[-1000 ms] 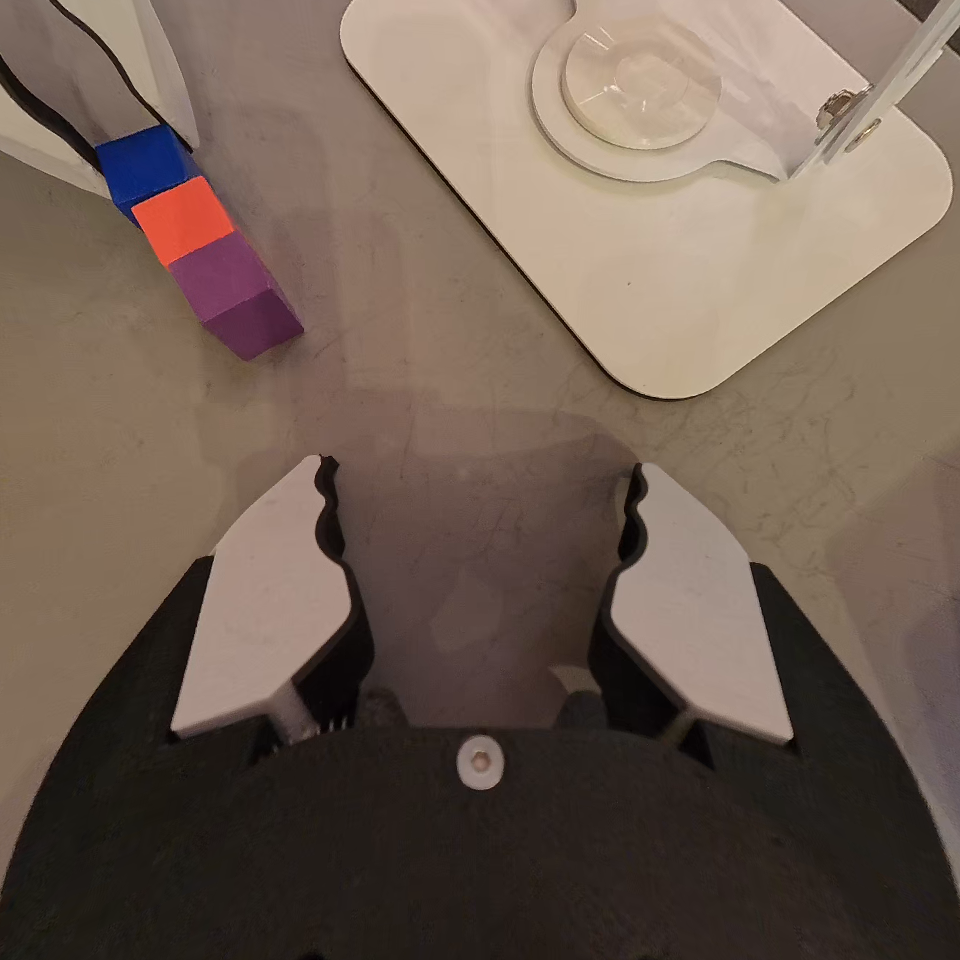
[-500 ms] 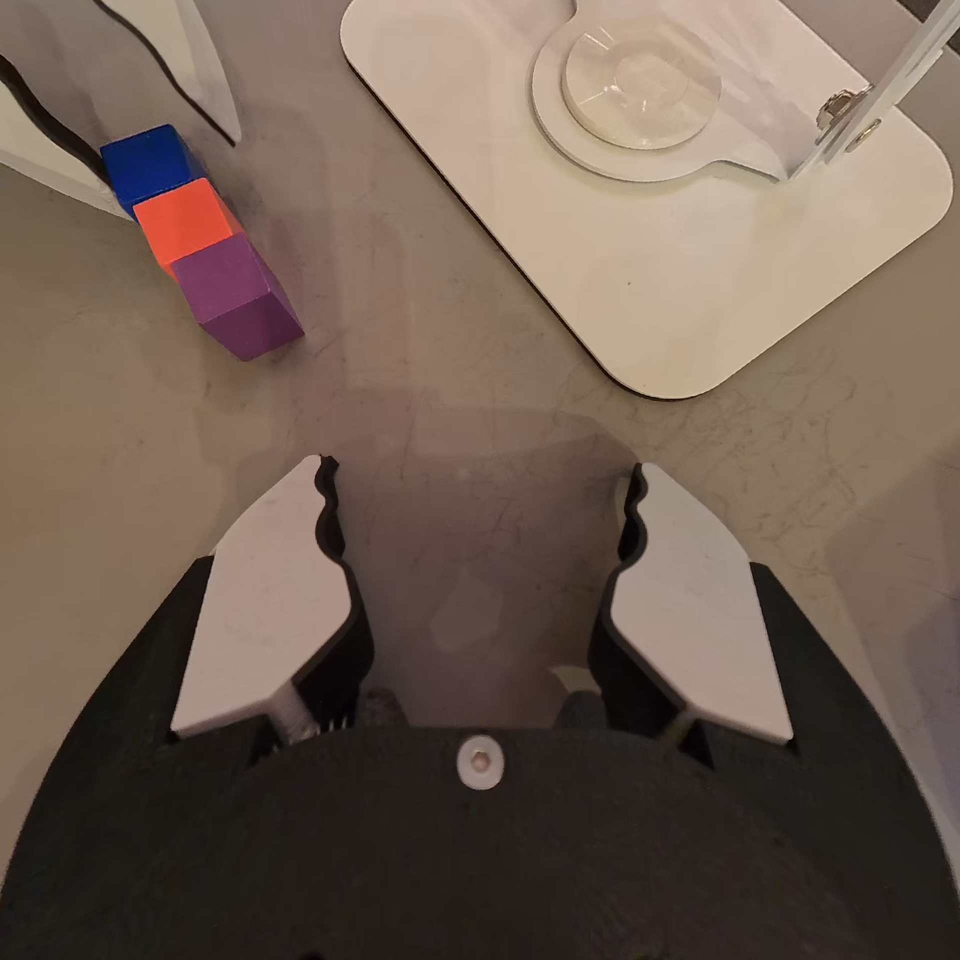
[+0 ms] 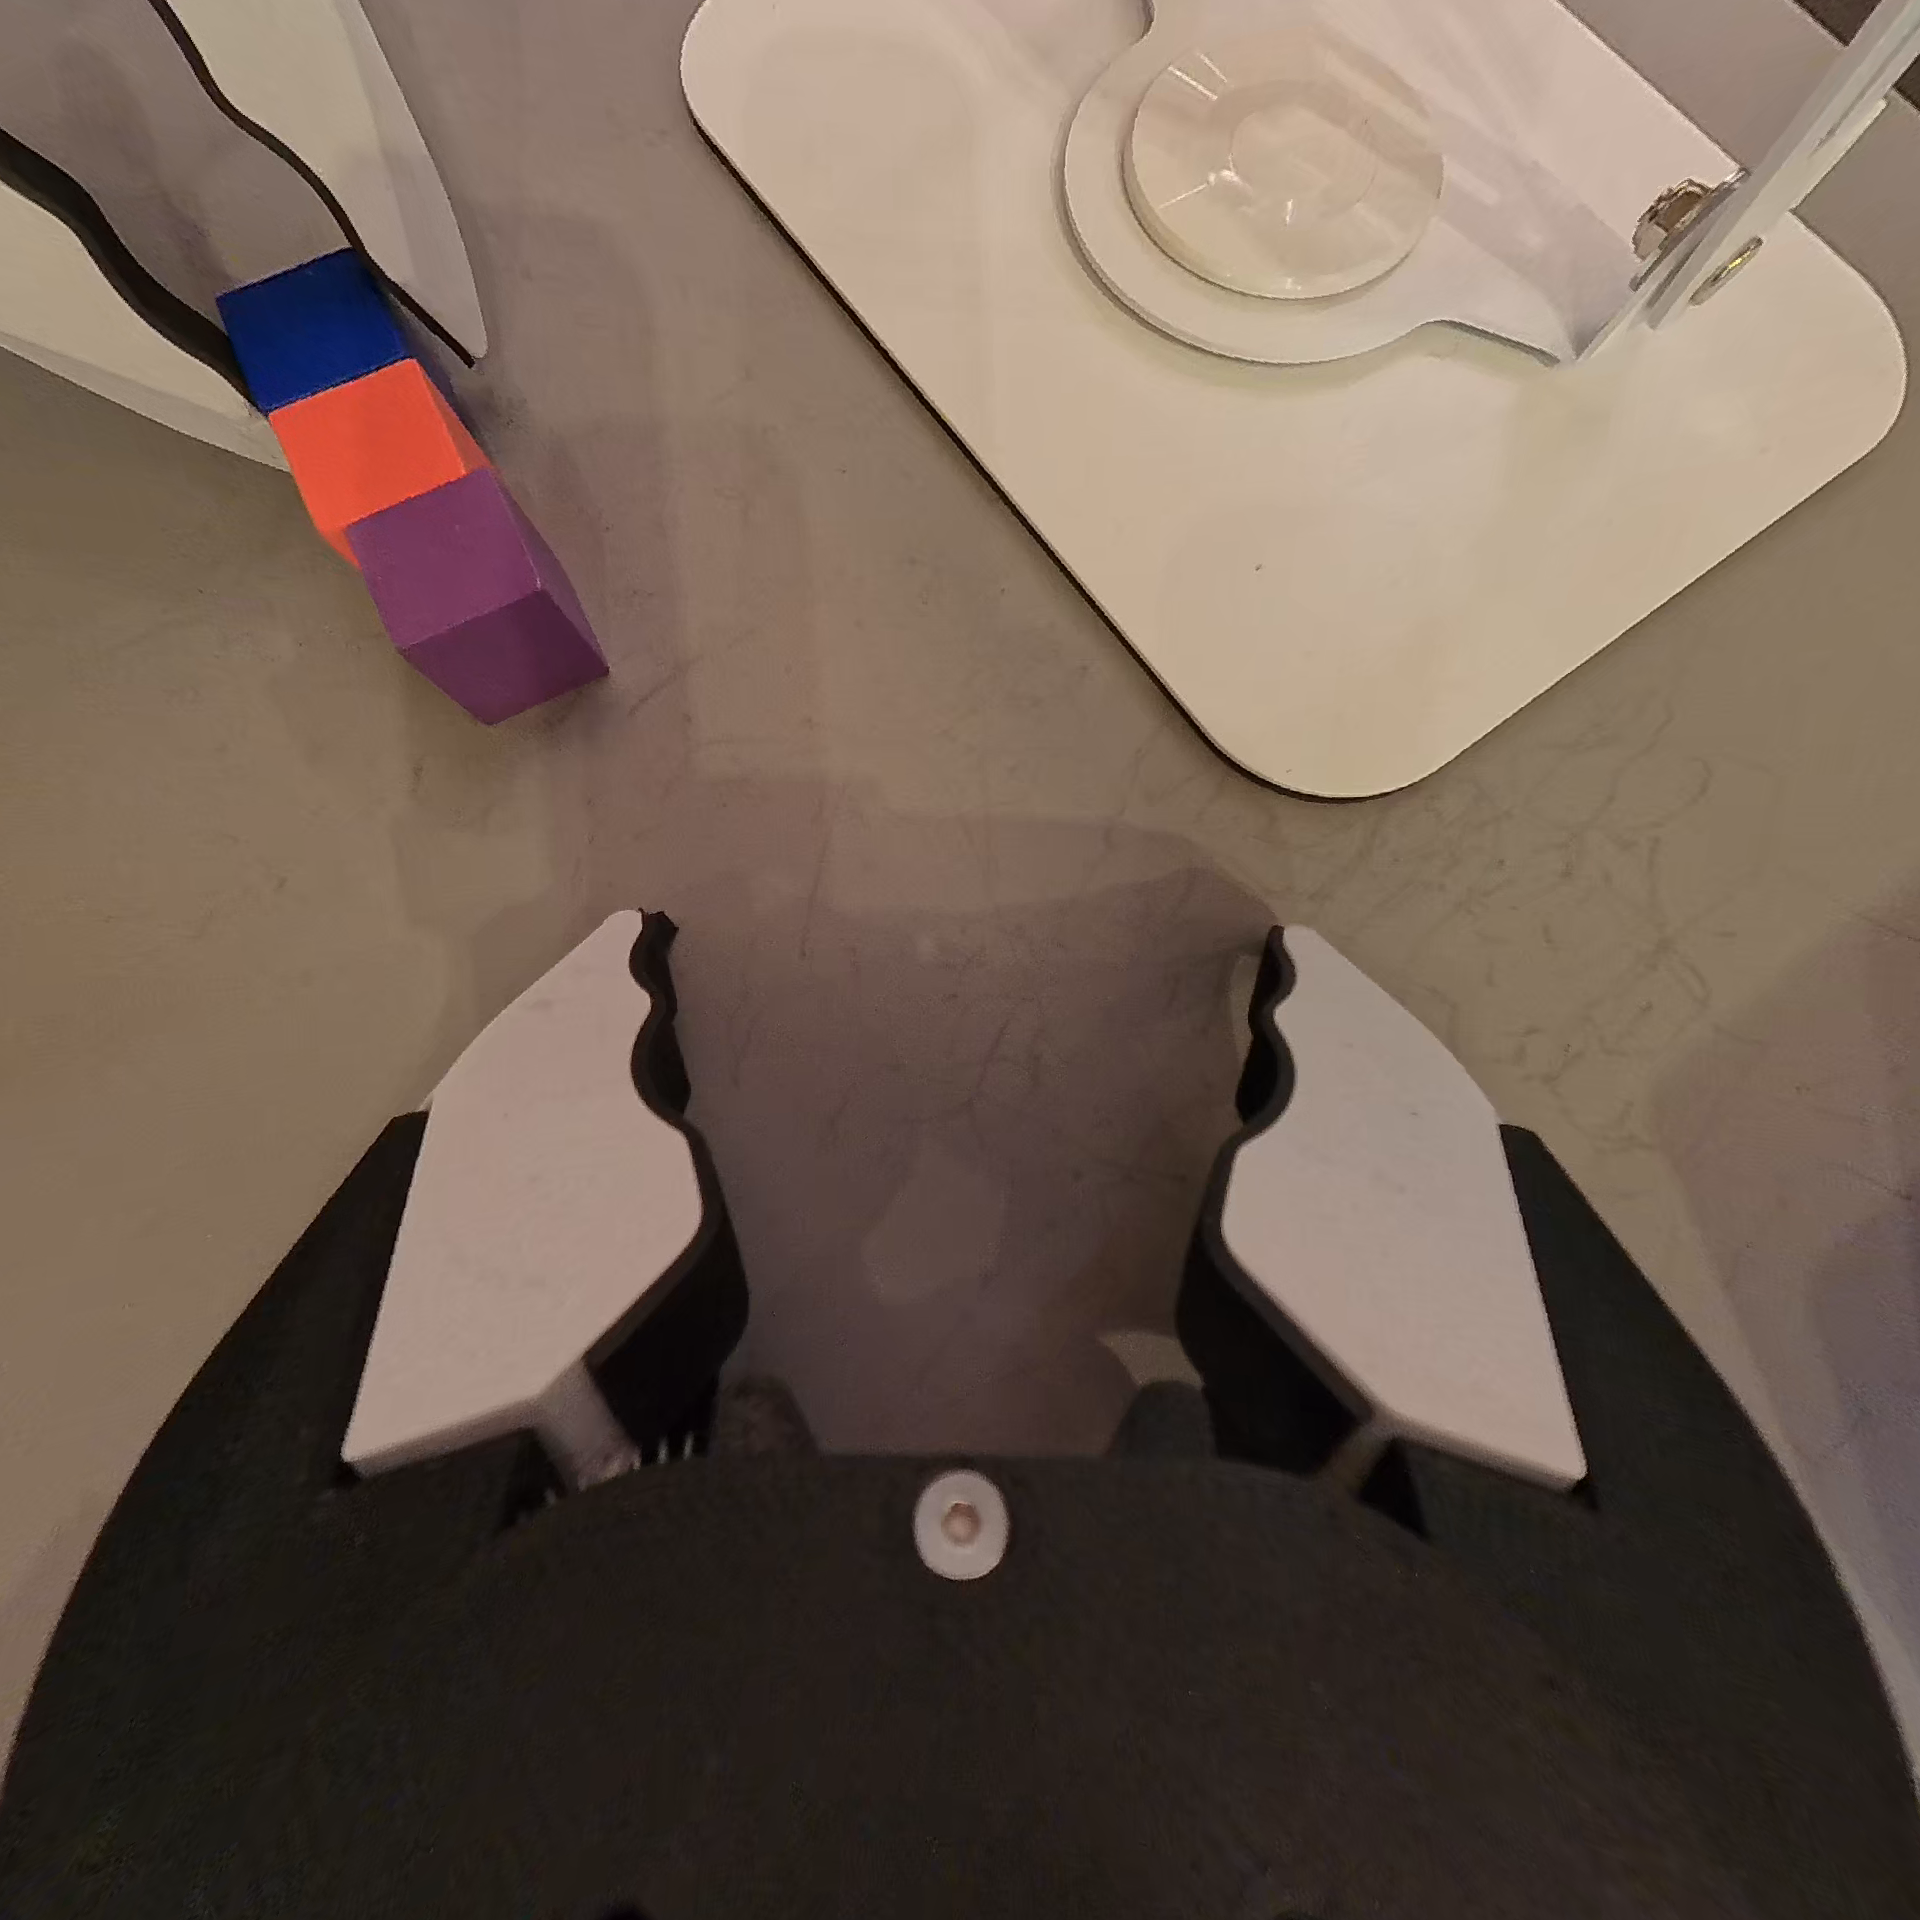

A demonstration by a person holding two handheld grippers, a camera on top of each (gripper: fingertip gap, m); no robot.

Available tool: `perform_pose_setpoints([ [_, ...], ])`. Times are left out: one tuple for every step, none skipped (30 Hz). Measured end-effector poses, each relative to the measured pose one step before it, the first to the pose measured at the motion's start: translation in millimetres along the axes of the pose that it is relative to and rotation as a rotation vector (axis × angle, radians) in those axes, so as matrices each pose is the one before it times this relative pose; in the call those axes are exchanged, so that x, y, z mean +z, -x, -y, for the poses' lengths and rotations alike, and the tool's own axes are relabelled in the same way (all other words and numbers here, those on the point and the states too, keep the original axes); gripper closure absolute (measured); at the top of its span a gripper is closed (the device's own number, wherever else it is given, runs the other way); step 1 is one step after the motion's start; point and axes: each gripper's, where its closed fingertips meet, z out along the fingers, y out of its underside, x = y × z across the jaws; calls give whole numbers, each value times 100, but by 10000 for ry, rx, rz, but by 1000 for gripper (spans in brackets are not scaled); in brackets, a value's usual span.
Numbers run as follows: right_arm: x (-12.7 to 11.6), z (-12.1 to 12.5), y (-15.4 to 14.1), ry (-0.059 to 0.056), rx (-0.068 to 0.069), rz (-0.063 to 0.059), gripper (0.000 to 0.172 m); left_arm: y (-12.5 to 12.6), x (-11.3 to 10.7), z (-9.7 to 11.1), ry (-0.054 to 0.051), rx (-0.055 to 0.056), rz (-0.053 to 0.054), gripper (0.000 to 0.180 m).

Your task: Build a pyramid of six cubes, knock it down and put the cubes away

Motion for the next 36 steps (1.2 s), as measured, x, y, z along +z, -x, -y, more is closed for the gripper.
perform_pose_setpoints([
  [0, 0, 0, 0, 0, 0, 66, 6, 0, 9, 3, 17, 7, 150],
  [0, 0, 0, 0, 0, 0, 66, 2, 0, 1, 5, -7, 0, 150],
  [-2, -2, -10, 0, 0, 0, 66, 7, 4, 4, 3, -10, -5, 150],
  [0, 0, 1, 0, 0, 0, 66, 1, 7, 17, -8, 12, 1, 150],
  [0, 0, 0, 0, 0, 0, 66, 4, 9, 12, -14, 3, -5, 150],
  [0, 0, 0, 0, 0, 0, 66, 0, 4, 0, -4, -6, -13, 150],
  [0, 0, 0, 0, 0, 0, 66, -5, 2, -1, -10, 12, -12, 150],
  [-7, -7, 3, 0, 0, 0, 66, 0, 10, 14, -15, 15, -14, 150],
  [6, 5, -6, 1, -4, 0, 66, -3, -4, -2, -16, 5, -19, 150],
  [-6, 9, 25, 0, -25, 2, 66, -19, 10, 1, -15, -12, -36, 150],
  [-2, 53, 99, -19, -67, 35, 70, -10, -5, -5, -8, -15, -29, 148],
  [35, 99, 170, -31, -88, 79, 73, -30, -4, 14, -20, 17, -13, 147],
  [59, 123, 286, -29, -139, 133, 76, -47, -7, 14, -10, 17, -25, 145],
  [105, 138, 481, -18, -234, 212, 77, 0, -12, -1, 3, -3, 1, 144],
  [139, 177, 584, -21, -275, 246, 79, -16, -3, 1, -2, 9, 4, 144],
  [123, 179, 437, -31, -188, 186, 83, -27, -9, -18, 3, 10, -17, 144],
  [88, 113, 251, -10, -103, 125, 83, -26, -11, -23, 7, -1, -9, 144],
  [38, 81, 283, -18, -101, 176, 83, -5, -2, -10, -8, 3, -2, 143],
  [30, 131, 465, -45, -130, 260, 85, -42, 1, -3, -8, -6, -30, 143],
  [97, 136, 494, -20, -154, 216, 86, -36, -6, -22, 8, -14, -43, 143],
  [186, 105, 372, 34, -195, 80, 85, -11, -5, -18, 4, -2, -19, 143],
  [169, 111, 276, 30, -163, 36, 86, -23, -4, -10, -9, 16, -12, 143],
  [95, 81, 111, 5, -39, 15, 86, -17, -2, -9, -8, 11, -15, 143],
  [15, 33, -13, -7, 36, -1, 86, -3, -10, -6, -2, -10, -9, 143],
  [-17, 19, -56, -16, 54, -1, 87, 0, 2, 9, 3, 8, -3, 143],
  [-10, 9, -46, -8, 27, -20, 88, -2, 1, 14, -1, 29, 6, 143],
  [10, -10, 6, 10, -30, -26, 88, 8, -6, -10, 8, -1, 7, 143],
  [31, 12, 69, 9, -42, 6, 87, 25, -15, -33, 26, -18, 8, 142],
  [67, 73, 90, -7, -20, 41, 88, 18, -22, -43, 34, 1, 2, 141],
  [119, 158, 218, -11, -59, 78, 89, 9, -22, -45, 25, 7, 2, 140],
  [195, 242, 373, -24, -118, 130, 92, 9, -1, -4, 9, -6, -5, 140],
  [266, 308, 392, -17, -124, 102, 96, -34, 8, 0, 8, -6, -21, 141],
  [315, 340, 246, -11, -61, 28, 99, -30, 0, 9, 3, 7, -16, 141],
  [304, 347, 199, -20, 5, 33, 101, -17, -6, -4, 8, 4, 1, 142],
  [270, 331, 267, -28, -1, 102, 103, 0, -3, 5, 11, 1, 6, 142],
  [216, 295, 335, -38, -26, 147, 107, -14, 1, 9, -2, 0, 6, 142],
])
